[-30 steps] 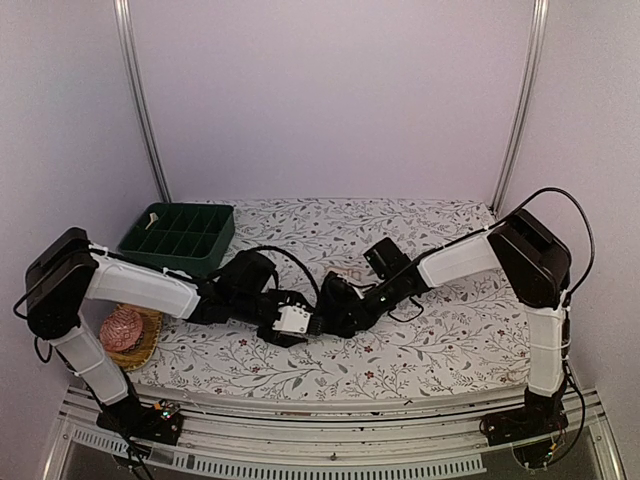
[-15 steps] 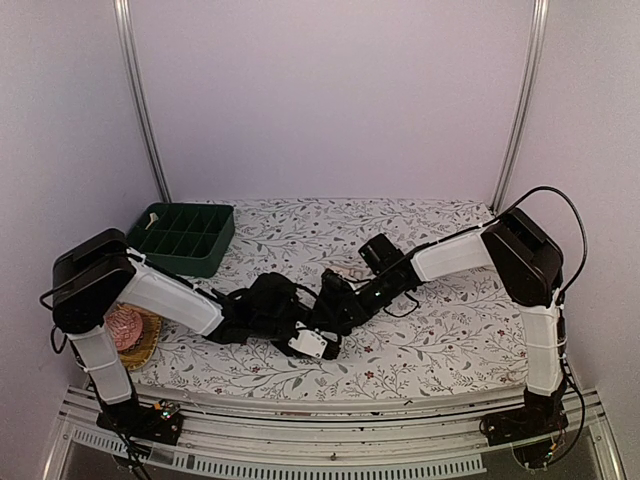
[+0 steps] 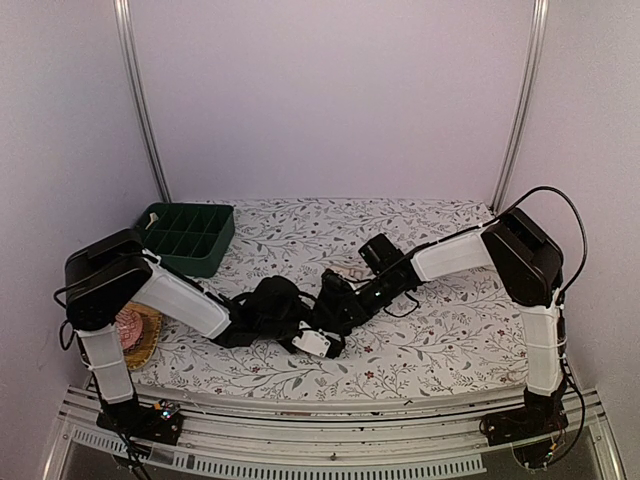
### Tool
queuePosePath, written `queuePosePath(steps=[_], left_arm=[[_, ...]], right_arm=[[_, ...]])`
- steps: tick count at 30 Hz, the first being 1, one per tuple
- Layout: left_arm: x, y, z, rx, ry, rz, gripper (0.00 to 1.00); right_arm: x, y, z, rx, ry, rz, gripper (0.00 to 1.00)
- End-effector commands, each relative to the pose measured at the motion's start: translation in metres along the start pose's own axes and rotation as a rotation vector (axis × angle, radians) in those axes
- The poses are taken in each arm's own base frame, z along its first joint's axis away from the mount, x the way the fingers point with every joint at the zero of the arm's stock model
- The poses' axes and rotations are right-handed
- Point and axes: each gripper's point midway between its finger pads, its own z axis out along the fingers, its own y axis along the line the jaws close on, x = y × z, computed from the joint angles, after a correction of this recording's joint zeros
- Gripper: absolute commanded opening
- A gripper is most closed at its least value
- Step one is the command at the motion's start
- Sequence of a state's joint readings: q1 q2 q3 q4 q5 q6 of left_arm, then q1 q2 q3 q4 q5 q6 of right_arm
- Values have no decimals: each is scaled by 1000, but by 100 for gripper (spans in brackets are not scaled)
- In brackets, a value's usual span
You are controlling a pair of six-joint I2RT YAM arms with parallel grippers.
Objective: Roll the underwear
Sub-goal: Roll the underwear at the center of the board.
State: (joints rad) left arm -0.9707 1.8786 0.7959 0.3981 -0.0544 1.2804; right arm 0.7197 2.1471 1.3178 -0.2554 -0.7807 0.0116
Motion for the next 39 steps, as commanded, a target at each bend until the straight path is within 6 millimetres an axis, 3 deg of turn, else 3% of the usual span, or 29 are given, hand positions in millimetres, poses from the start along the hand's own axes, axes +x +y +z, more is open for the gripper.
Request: queuePosePath(steps=[1,8,12,17,24,27,30,31,32,34,39], left_arm=[[11,-29,10,78,53,18,33],[18,-35,14,94,77,2,16],[20,-33,15,103,82,-19,0],[18,-39,15,165,60,-67,0],[7,-50,3,340,-9,-186,0],[4,-50,-3,419,-43,-262,0],[1,-49,-7,502,-81,-340,0],[-1,-46,-9,523,-95,-367,0],[1,-55,-5,574,-96,-401,0],[0,-53,-5,630,-115,-452,0],[-4,-52,-8,789,-166,-595,0]], right_arm=[[16,-14,3,32,50,60,3],[15,-13,3,26,50,32,3],[16,-14,2,28,53,25,4],[9,-8,-10,62,30,-18,17],[-16,16,-66,205,-97,-146,43],[-15,22,-91,297,-170,-200,54],[-8,35,-113,347,-253,-296,56],[3,36,-117,368,-269,-322,57],[7,40,-121,389,-294,-368,58],[14,48,-130,448,-339,-452,58],[39,70,-133,577,-385,-706,58]])
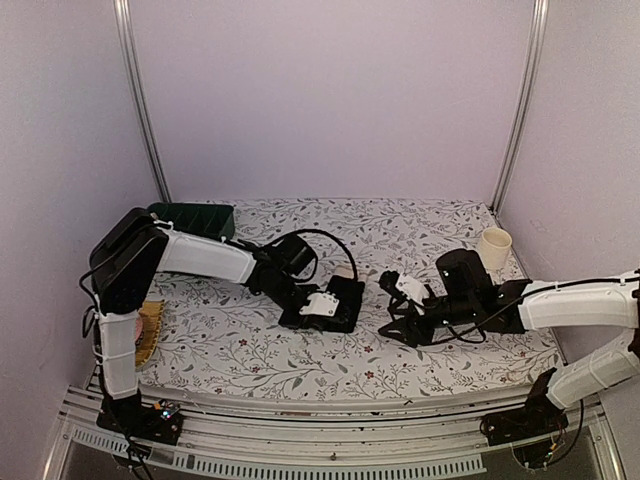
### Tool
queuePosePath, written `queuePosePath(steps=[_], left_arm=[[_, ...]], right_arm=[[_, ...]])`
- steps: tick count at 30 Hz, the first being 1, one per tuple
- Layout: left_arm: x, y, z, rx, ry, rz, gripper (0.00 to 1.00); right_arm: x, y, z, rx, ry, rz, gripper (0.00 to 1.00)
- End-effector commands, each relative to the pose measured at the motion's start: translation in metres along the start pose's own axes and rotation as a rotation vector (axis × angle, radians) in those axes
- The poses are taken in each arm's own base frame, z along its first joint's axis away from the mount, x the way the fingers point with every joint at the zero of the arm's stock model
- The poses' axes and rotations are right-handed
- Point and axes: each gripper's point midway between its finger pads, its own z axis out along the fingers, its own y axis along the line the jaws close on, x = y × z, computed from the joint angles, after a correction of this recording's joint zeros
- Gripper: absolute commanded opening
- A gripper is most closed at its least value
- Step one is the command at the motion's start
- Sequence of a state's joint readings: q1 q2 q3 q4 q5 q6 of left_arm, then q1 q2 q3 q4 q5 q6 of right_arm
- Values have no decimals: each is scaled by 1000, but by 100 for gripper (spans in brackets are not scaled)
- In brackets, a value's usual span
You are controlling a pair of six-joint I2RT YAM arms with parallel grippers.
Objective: Roll the underwear
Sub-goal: Roll the underwear at the center of the board.
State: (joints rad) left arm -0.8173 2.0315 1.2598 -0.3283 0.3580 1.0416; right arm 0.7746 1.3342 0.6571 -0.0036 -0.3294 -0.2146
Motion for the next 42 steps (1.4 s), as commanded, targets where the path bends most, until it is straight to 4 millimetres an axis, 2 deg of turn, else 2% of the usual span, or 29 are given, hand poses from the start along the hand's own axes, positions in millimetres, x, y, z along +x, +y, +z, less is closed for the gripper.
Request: queuePosePath(steps=[1,5,10,20,26,35,42], left_arm=[[13,-52,4,327,-17,-227,0],[7,-44,-2,417,-58,-320,0],[5,-37,-1,475,-50,-396,0],[7,-25,7,473,12,-505,0],[3,-21,7,488,12,-546,0],[-3,-19,6,526,-4,-576,0],[-3,-22,6,539,-3,-573,0]], right_arm=[[-11,12,-12,137,-116,-271,58],[-5,44,-11,138,-151,-443,57],[-3,56,8,184,-118,-589,55],[-3,30,80,365,103,-764,52],[3,23,108,376,187,-822,49],[22,12,132,405,290,-845,43],[42,-6,135,444,375,-819,38]])
